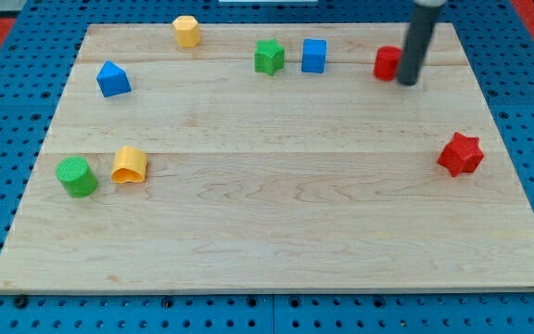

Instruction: Put the green star towards the top side center

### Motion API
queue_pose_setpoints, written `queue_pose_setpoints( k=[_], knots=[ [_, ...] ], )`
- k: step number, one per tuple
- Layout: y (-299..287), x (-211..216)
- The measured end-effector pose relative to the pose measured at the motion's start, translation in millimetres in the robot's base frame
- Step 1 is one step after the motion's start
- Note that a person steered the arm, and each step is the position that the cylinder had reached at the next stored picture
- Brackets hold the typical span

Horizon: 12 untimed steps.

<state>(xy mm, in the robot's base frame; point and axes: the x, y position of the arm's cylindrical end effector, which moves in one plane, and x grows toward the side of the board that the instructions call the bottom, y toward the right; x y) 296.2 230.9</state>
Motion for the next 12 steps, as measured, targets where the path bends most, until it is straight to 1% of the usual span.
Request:
queue_pose_setpoints(
  k=[1, 2, 3, 4, 5, 6, 7, 8, 9, 10, 11, 12],
  knots=[
    [-53, -5],
    [-138, 7],
    [-211, 29],
    [-182, 100],
    [-175, 168],
    [-216, 81],
    [-193, 133],
    [-250, 121],
    [-270, 135],
    [-269, 135],
    [-190, 216],
    [-294, 218]
  ],
)
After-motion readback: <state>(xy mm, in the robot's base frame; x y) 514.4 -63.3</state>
